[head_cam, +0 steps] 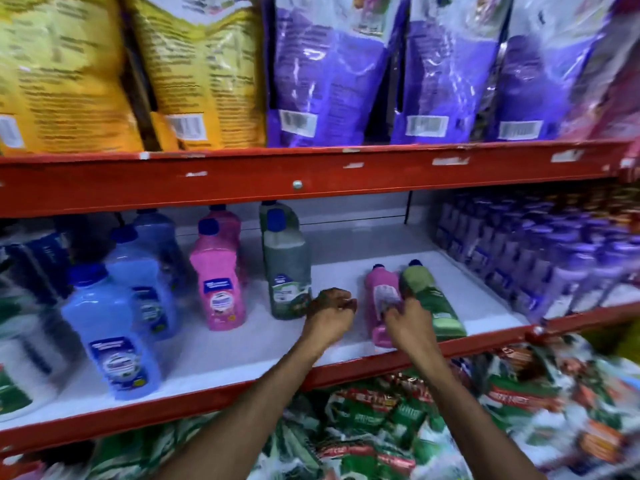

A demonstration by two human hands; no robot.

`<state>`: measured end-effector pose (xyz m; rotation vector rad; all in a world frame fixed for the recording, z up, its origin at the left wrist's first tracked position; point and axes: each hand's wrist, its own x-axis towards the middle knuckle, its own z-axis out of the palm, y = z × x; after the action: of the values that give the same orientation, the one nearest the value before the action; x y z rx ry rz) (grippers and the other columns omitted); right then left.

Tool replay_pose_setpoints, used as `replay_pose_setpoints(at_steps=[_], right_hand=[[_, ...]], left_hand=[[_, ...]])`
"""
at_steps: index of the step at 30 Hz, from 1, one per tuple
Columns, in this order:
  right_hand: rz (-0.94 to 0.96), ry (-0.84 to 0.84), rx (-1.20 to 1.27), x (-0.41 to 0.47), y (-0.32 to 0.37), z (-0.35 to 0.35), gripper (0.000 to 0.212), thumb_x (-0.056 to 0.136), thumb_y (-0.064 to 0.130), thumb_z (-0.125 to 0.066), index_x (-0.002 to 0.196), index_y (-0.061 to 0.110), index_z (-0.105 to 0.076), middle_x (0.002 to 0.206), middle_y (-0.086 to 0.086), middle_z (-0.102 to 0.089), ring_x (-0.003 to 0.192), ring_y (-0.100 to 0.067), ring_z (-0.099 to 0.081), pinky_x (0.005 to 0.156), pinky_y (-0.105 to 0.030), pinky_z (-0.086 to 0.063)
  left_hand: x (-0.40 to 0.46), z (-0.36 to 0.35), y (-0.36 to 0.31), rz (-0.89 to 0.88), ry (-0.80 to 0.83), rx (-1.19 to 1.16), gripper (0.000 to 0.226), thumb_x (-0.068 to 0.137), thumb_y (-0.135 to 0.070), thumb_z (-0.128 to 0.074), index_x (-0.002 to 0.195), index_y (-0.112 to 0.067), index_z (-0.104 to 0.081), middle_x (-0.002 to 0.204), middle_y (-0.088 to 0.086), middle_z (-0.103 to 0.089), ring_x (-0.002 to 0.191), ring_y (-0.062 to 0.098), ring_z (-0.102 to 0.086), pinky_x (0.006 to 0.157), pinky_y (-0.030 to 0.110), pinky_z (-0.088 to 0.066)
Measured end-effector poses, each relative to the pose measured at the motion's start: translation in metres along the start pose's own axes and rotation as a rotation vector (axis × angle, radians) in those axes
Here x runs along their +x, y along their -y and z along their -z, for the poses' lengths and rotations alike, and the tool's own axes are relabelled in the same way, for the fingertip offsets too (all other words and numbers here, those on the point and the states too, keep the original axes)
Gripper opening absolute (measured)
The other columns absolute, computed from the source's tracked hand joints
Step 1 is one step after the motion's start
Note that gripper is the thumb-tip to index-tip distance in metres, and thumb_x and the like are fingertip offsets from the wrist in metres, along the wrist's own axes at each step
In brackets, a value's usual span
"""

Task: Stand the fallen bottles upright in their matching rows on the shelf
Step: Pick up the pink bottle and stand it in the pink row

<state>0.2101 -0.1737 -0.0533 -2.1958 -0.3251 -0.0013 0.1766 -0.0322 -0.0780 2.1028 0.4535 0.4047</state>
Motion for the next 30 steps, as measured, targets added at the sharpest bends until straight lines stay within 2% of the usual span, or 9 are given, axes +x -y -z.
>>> replay_pose_setpoints(at_steps=[3,6,8,12,15,18,23,27,30], right_hand=[[-0.004,0.082,-0.050,0.010,-0.007,0.000,0.025,0.088,0.018,-0.045,0.081,-0.002,-0.059,0.085,-0.026,-0.062,0.087,-0.043,-0.063,0.064,-0.031,-0.032],[-0.025,0.091,-0.019,0.020,-0.010,-0.001,0.021,0.086,0.015,-0.050,0.071,0.000,-0.050,0.076,-0.025,-0.057,0.078,-0.042,-0.060,0.062,-0.032,-0.030],[-0.048,0.069,0.024,0.026,-0.012,0.000,0.021,0.085,0.009,-0.054,0.066,0.002,-0.048,0.074,-0.025,-0.057,0.073,-0.040,-0.057,0.061,-0.033,-0.030],[-0.095,0.072,0.140,0.032,-0.017,0.000,0.014,0.083,0.007,-0.054,0.071,0.003,-0.055,0.071,-0.015,-0.056,0.065,-0.029,-0.051,0.055,-0.031,-0.033],[-0.142,0.065,0.304,0.030,-0.019,-0.006,0.012,0.082,0.008,-0.054,0.086,0.001,-0.063,0.074,-0.009,-0.064,0.066,-0.028,-0.058,0.054,-0.029,-0.043],[-0.164,0.068,0.483,0.026,-0.016,-0.011,0.021,0.086,0.014,-0.059,0.105,0.011,-0.064,0.096,-0.008,-0.072,0.083,-0.026,-0.068,0.075,-0.045,-0.059],[-0.055,0.057,0.687,-0.004,0.007,-0.020,0.038,0.089,0.012,-0.064,0.126,0.015,-0.057,0.118,0.002,-0.068,0.099,-0.023,-0.070,0.085,-0.052,-0.058],[0.113,0.058,0.634,-0.048,0.042,-0.040,0.029,0.091,0.008,-0.061,0.118,0.018,-0.064,0.110,0.011,-0.069,0.084,-0.011,-0.071,0.073,-0.032,-0.061],[0.238,0.032,0.549,-0.072,0.069,-0.069,0.029,0.089,0.006,-0.062,0.116,0.017,-0.063,0.109,0.005,-0.068,0.084,-0.007,-0.067,0.062,-0.008,-0.052]], left_hand=[[0.029,-0.027,-0.011,0.152,0.093,-0.031,0.044,0.069,-0.037,-0.055,0.067,0.005,-0.067,0.089,0.040,-0.067,0.084,0.049,-0.070,0.065,0.039,-0.051],[0.040,-0.041,-0.021,0.261,0.114,-0.034,0.062,0.067,-0.042,-0.067,0.080,0.018,-0.062,0.100,0.043,-0.064,0.094,0.050,-0.067,0.056,0.032,-0.039],[0.042,-0.045,-0.026,0.275,0.105,-0.028,0.040,0.078,-0.025,-0.070,0.074,0.015,-0.062,0.100,0.040,-0.067,0.090,0.041,-0.071,0.048,0.030,-0.031],[0.041,-0.038,-0.022,0.311,0.071,-0.150,0.034,0.079,-0.009,-0.075,0.051,-0.011,-0.057,0.044,0.007,-0.056,0.038,0.004,-0.047,0.039,0.019,-0.033],[0.031,-0.026,-0.025,0.280,0.079,-0.245,0.017,0.079,0.003,-0.072,0.073,-0.013,-0.072,0.081,0.014,-0.072,0.068,0.018,-0.068,0.075,0.034,-0.061],[0.018,-0.005,-0.028,0.187,0.050,-0.300,0.033,0.080,0.008,-0.069,0.111,0.000,-0.068,0.112,0.018,-0.073,0.103,0.033,-0.070,0.098,0.050,-0.055],[-0.026,0.042,-0.022,0.036,-0.012,-0.366,0.044,0.085,0.009,-0.064,0.125,-0.007,-0.058,0.123,0.013,-0.068,0.109,0.025,-0.066,0.093,0.041,-0.057],[-0.068,0.085,0.005,-0.061,-0.124,-0.299,0.044,0.085,0.005,-0.064,0.123,-0.017,-0.058,0.116,0.000,-0.072,0.104,0.011,-0.070,0.086,0.024,-0.059],[-0.089,0.115,0.033,-0.069,-0.284,-0.212,0.046,0.082,0.005,-0.064,0.115,-0.026,-0.060,0.110,-0.004,-0.074,0.100,0.009,-0.071,0.089,0.030,-0.057]])
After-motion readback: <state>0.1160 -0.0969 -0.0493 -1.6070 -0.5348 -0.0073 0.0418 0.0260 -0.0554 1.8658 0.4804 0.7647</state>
